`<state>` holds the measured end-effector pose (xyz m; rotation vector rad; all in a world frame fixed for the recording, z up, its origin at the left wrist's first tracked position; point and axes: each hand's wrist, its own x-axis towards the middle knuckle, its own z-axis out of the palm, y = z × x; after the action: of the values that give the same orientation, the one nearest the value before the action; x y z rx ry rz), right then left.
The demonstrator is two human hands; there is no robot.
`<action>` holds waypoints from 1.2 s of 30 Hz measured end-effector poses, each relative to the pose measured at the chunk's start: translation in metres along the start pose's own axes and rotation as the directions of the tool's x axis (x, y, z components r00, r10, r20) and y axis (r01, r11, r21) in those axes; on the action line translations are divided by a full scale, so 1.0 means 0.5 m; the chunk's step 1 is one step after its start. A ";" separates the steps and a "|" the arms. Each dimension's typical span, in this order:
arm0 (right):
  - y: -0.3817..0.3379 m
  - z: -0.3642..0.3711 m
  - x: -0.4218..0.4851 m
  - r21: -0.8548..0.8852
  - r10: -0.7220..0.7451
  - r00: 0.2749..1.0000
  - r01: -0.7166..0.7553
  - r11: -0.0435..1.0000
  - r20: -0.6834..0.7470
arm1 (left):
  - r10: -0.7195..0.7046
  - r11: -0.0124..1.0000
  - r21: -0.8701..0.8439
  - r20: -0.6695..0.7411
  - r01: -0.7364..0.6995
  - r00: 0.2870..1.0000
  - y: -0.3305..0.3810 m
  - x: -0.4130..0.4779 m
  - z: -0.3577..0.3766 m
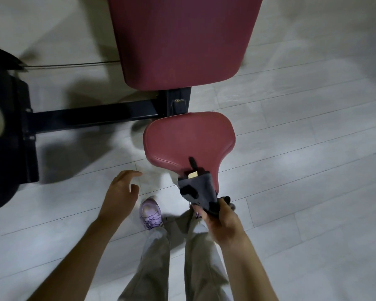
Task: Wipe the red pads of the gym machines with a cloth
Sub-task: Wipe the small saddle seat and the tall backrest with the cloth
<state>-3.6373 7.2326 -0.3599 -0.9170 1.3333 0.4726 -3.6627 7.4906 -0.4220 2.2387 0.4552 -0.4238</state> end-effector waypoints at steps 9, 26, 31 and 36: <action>-0.040 0.037 -0.084 -0.766 -0.803 0.487 0.640 0.060 0.344 | 0.004 0.994 -0.107 -0.035 -0.008 0.999 0.038 -0.013 0.001; -0.038 0.079 -0.008 -0.722 -0.139 0.719 0.691 0.042 0.680 | -0.082 0.334 -0.904 0.255 0.267 0.964 0.208 -0.151 0.167; -0.098 0.073 -0.003 -0.811 0.151 0.826 0.469 0.349 0.543 | -0.488 0.415 -0.836 0.129 0.359 0.864 0.231 -0.100 0.228; -0.162 0.062 0.070 -0.741 -0.293 0.836 0.547 0.388 0.464 | -0.774 0.441 -0.750 -0.039 0.494 0.631 0.263 -0.073 0.278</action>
<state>-3.5492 7.2029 -0.3706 -1.9146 0.4722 0.8416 -3.6569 7.2961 -0.4087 1.2990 1.4789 -0.1303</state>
